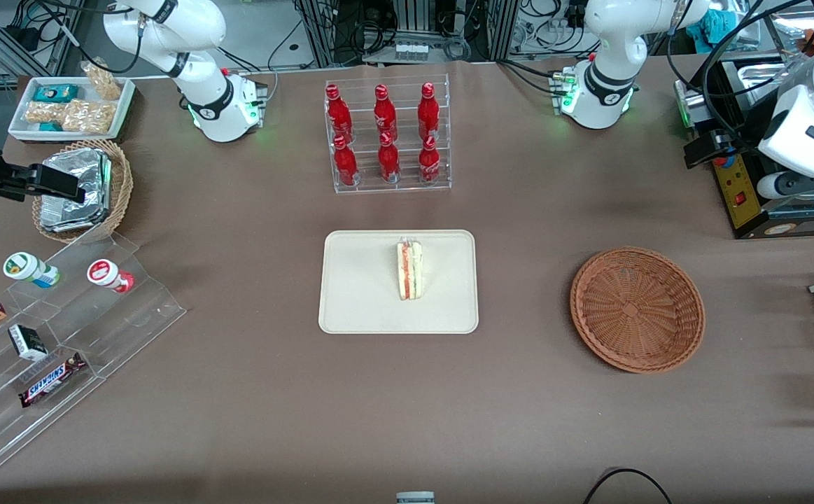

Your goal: Place sandwich from basket to tray

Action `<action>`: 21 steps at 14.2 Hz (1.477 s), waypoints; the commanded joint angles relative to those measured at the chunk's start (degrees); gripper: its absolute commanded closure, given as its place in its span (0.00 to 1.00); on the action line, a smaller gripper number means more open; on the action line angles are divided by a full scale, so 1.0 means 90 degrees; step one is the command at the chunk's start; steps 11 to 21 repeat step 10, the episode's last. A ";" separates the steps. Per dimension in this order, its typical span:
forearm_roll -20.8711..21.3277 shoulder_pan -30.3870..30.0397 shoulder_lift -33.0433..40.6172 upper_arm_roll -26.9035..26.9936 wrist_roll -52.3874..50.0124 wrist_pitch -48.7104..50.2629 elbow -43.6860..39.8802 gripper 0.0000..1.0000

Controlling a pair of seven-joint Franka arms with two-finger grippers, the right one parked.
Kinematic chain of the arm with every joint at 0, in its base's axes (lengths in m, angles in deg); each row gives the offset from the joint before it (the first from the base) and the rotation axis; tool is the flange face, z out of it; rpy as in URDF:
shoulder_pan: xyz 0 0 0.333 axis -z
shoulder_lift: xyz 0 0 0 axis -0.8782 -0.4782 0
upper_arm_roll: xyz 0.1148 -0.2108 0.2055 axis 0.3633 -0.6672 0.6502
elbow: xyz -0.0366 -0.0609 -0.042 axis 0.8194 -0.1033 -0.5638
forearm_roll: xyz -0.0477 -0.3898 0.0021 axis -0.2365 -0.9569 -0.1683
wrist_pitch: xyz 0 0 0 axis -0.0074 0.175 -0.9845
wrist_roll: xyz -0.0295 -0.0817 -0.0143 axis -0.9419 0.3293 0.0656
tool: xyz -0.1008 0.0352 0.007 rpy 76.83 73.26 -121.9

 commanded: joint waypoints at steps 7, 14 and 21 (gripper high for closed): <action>-0.0007 0.0025 -0.0545 -0.0009 -0.0094 -0.0202 -0.0310 0.00; -0.0007 0.0024 -0.0585 -0.0009 -0.0084 -0.0251 -0.0341 0.00; -0.0007 0.0024 -0.0585 -0.0009 -0.0084 -0.0251 -0.0341 0.00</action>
